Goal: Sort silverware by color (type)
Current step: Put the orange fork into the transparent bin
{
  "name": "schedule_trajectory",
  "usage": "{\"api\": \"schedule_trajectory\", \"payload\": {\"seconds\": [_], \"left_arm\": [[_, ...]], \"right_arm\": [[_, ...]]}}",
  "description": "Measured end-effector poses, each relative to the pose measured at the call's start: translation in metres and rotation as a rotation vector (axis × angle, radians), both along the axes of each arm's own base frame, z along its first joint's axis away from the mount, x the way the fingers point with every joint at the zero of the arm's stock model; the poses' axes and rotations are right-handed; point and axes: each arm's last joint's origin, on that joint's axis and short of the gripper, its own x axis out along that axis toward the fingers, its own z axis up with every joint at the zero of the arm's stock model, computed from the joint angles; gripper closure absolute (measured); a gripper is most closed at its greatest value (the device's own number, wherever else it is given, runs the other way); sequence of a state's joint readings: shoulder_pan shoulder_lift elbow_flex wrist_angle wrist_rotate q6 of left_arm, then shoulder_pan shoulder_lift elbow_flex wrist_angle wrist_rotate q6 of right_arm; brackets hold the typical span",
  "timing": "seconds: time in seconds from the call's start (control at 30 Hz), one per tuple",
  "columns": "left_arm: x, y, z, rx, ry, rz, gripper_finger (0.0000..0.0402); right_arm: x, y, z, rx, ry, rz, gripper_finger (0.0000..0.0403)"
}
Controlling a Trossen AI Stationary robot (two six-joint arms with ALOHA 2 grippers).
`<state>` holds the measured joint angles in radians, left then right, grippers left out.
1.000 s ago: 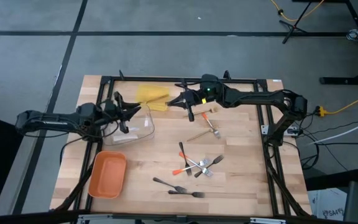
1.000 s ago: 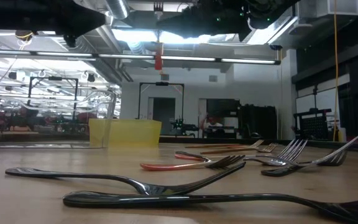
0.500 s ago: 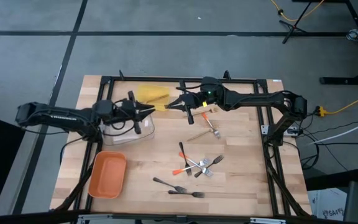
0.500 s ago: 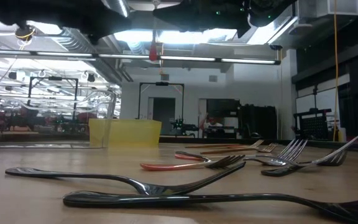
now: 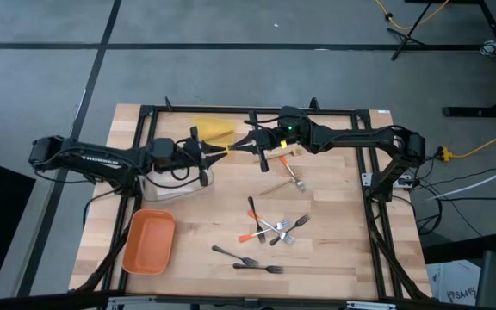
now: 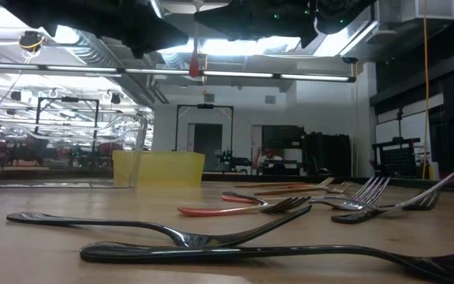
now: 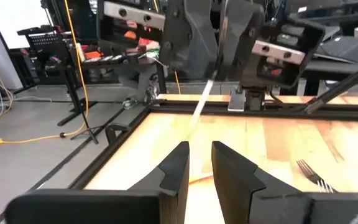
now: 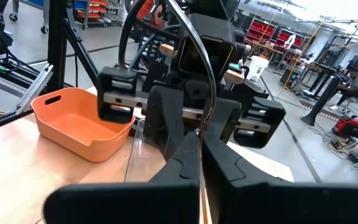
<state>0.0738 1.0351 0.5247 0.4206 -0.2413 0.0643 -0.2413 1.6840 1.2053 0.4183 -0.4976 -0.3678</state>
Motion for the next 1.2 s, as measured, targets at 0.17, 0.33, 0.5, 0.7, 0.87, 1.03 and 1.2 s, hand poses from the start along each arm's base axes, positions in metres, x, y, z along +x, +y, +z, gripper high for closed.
{"api": "schedule_trajectory", "payload": {"seconds": [0.17,0.33,0.5,0.7,0.87,1.03,1.2], "left_arm": [[0.002,0.000,-0.003,-0.001,0.013,0.000,0.0338],[0.002,0.000,-0.003,-0.001,0.013,0.004,0.0338],[0.002,0.000,-0.003,-0.001,0.012,0.004,0.0338],[0.002,0.000,-0.001,0.000,-0.004,-0.001,0.0338],[0.002,0.000,-0.001,0.001,-0.010,0.000,0.0338],[0.003,-0.001,0.000,0.016,-0.006,-0.034,0.0338],[0.003,-0.002,0.002,0.071,-0.011,-0.069,0.0338]], "right_arm": [[0.000,0.000,0.000,0.000,0.000,0.000,0.0403],[0.000,0.001,0.000,0.001,-0.001,0.020,0.0403],[0.002,0.009,0.003,-0.008,-0.034,0.041,0.0403],[0.004,0.018,0.007,-0.023,-0.072,0.031,0.0403],[0.004,0.022,0.010,-0.026,-0.101,0.041,0.0403],[0.005,0.025,0.011,-0.028,-0.114,0.050,0.0403],[0.005,0.025,0.011,-0.026,-0.111,0.050,0.0403]]}}
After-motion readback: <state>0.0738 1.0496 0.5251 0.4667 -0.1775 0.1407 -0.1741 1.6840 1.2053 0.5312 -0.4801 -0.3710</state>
